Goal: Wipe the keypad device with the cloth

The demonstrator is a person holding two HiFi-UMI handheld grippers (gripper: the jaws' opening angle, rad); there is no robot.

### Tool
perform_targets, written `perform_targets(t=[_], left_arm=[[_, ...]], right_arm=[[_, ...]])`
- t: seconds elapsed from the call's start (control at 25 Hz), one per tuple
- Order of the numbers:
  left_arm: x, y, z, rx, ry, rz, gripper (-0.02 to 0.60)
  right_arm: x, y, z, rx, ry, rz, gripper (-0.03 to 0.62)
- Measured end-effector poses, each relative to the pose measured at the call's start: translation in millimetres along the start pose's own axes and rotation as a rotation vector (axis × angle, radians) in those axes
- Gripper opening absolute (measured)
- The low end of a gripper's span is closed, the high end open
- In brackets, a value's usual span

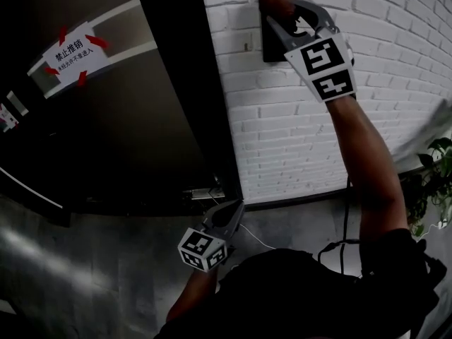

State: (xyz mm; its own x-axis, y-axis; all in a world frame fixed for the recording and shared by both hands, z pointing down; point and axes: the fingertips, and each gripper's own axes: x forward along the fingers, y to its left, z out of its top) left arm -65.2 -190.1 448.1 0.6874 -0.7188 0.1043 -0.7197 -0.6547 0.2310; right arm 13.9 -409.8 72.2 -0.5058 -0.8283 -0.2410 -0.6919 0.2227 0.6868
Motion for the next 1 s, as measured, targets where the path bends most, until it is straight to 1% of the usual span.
perform_targets(t=[0.12, 0.28, 0.56, 0.68, 1.0], left_arm=[[-3, 5, 2, -0.012, 0.002, 0.019, 0.017], [-1, 10, 3, -0.016, 0.007, 0.021, 0.017], [4, 11, 3, -0.002, 0.012, -0.004, 0.017], [4, 10, 1, -0.003, 0.027, -0.013, 0.017], [3, 10, -1, -0.002, 0.044, -0.027, 0.017]], right_arm=[[5, -1, 0, 0.011, 0.000, -0.015, 0.145], [4, -3, -4, 0.060, -0.014, -0.026, 0.144], [0, 2, -13, 0.095, -0.017, -0.036, 0.144], [-2, 7, -19, 0.108, -0.012, -0.040, 0.144], [-7, 18, -32, 0.120, 0.004, -0.041, 0.144]])
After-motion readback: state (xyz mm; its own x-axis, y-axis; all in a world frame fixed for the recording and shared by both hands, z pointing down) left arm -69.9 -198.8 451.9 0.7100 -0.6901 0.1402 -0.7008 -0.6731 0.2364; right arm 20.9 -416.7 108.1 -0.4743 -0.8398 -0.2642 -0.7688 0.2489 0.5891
